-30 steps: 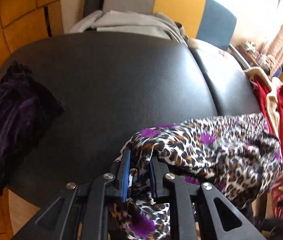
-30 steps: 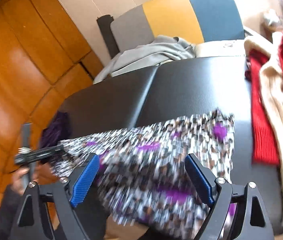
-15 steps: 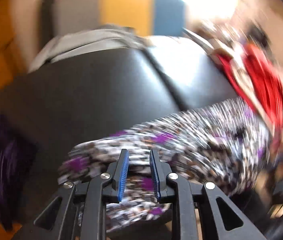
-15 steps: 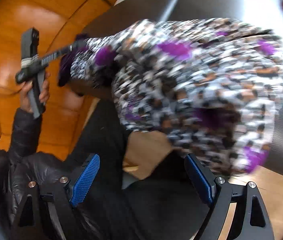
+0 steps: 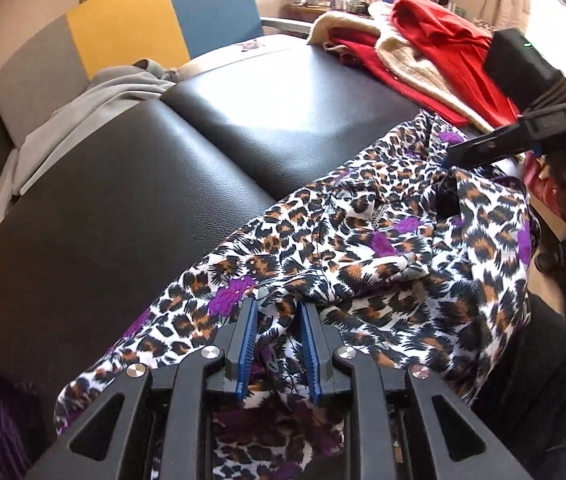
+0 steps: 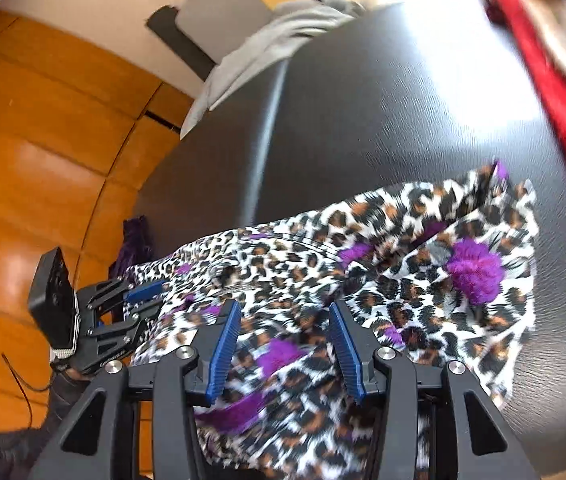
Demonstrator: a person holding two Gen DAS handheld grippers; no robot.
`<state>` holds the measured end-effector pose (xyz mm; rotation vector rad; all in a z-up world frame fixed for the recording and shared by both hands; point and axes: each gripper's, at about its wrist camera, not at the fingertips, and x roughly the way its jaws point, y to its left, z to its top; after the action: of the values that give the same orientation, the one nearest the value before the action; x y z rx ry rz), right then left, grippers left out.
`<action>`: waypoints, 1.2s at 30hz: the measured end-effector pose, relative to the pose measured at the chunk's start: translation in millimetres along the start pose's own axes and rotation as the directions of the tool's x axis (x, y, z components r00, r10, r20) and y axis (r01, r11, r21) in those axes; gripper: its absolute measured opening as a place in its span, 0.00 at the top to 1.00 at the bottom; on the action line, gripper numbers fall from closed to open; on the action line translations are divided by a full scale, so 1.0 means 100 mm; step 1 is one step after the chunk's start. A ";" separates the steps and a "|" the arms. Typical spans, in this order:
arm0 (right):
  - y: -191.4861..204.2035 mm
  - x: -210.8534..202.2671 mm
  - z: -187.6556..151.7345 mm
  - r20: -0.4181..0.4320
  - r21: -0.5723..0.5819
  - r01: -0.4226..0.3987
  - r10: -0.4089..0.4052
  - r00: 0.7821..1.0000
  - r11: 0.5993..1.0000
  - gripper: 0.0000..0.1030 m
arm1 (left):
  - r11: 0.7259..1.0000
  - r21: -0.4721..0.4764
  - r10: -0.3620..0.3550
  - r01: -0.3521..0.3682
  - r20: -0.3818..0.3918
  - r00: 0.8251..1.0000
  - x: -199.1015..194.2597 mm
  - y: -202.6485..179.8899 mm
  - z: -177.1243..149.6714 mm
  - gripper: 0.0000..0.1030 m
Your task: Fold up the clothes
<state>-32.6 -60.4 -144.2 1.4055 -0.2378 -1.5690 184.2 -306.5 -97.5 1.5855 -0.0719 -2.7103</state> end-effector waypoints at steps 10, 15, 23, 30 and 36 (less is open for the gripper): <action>-0.10 0.22 0.12 -0.007 -0.018 -0.029 0.028 1.000 0.999 0.71 | 0.999 0.018 -0.031 0.031 0.011 0.999 0.07 0.24 -0.06 0.79; -0.24 0.38 0.13 -0.028 0.038 -0.112 0.113 0.993 0.993 0.82 | 0.996 0.032 -0.083 0.083 -0.030 0.996 0.19 0.27 -0.06 0.77; -0.16 0.51 0.06 -0.035 0.015 -0.068 0.068 0.997 0.998 0.99 | 0.981 -0.151 -0.116 0.119 0.026 0.993 0.19 0.48 -0.03 0.95; 0.17 0.13 -0.16 0.145 -0.027 -0.103 0.106 0.984 0.994 0.97 | 0.872 -0.434 -0.098 0.225 0.297 0.950 -0.40 0.70 -0.30 0.96; 0.74 -0.47 -0.33 0.266 -0.139 -0.299 0.326 0.907 0.944 0.97 | 0.821 -0.476 -0.041 0.316 0.502 0.864 -1.15 0.64 -0.52 0.96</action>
<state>26.2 -48.1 -73.1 1.0041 -0.5291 -1.4860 284.3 -369.3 -20.2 0.7855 0.8262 -2.8102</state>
